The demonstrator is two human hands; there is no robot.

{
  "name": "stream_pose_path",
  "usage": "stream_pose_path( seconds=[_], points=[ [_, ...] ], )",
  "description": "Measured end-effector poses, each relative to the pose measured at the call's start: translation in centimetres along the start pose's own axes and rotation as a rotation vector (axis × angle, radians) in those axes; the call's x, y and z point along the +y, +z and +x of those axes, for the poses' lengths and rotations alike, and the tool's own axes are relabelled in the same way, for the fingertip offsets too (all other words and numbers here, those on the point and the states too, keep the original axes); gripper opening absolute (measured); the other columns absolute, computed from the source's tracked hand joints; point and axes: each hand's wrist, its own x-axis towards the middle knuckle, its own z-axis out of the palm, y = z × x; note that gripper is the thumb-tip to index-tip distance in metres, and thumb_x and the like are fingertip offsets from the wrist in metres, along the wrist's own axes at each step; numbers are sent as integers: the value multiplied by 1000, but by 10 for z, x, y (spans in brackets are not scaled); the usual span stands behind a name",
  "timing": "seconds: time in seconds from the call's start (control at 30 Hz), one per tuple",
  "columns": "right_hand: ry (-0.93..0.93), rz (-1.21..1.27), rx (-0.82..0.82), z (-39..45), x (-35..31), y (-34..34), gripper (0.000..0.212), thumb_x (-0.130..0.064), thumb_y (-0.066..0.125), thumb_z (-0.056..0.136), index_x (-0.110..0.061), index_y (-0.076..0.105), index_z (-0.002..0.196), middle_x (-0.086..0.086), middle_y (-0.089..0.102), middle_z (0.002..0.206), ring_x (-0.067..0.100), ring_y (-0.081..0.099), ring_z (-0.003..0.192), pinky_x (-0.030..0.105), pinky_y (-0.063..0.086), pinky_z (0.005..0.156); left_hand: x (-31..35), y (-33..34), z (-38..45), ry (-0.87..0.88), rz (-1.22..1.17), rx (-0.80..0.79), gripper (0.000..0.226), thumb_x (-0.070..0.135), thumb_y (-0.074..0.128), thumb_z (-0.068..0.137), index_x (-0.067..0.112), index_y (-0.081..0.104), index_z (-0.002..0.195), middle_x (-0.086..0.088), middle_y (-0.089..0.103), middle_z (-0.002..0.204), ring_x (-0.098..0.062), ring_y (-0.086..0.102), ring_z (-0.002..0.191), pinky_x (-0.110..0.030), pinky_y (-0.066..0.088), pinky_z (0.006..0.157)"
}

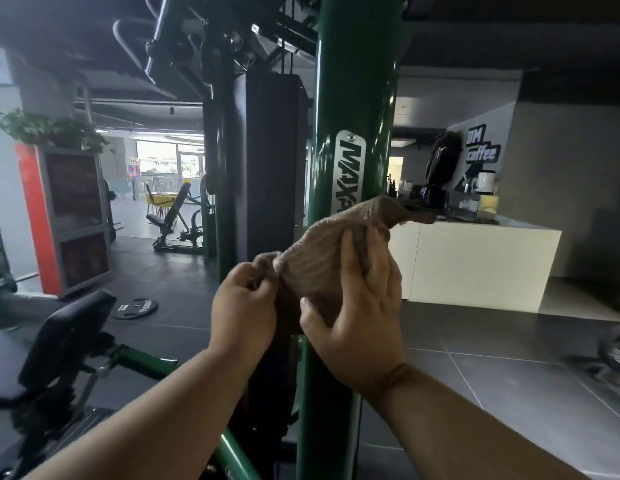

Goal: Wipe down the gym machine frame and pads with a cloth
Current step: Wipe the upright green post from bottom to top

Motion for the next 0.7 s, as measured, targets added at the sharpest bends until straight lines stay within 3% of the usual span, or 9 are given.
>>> stream_pose_path(
  seconds=[0.13,0.27,0.47,0.57,0.7],
  points=[
    [4,-18,-21,2,2,-9,89,-42,64,84,-19,34,164,7,17,172,30,25,153,49,26,124,10,2,19,-124,-6,76,12,37,73,88,25,74,90,6,78,78,-19,77,77,-37,62,66],
    [14,-33,-63,4,6,-18,84,-31,57,82,-24,36,163,7,24,165,28,34,136,39,27,116,12,17,1,-155,-334,-6,34,38,76,82,23,63,110,-12,78,99,-32,78,90,-60,62,84],
    [-50,81,-95,17,12,-32,69,-27,47,85,-18,53,153,8,43,150,27,47,133,45,42,112,13,39,-30,77,-334,-424,40,20,59,96,35,61,133,-1,74,124,-20,69,120,-42,51,104],
    [-127,82,-33,38,18,-39,63,-16,59,81,-16,63,144,6,55,133,26,57,119,42,49,103,20,48,-18,44,-291,-443,34,22,64,103,32,56,135,2,76,119,-13,72,114,-33,55,96],
    [-191,72,60,70,24,-44,50,-14,67,86,-15,69,135,6,57,118,24,59,106,41,52,96,32,53,-6,74,-75,-352,52,54,77,90,33,50,130,16,76,106,3,73,96,-17,56,75]
  ],
)
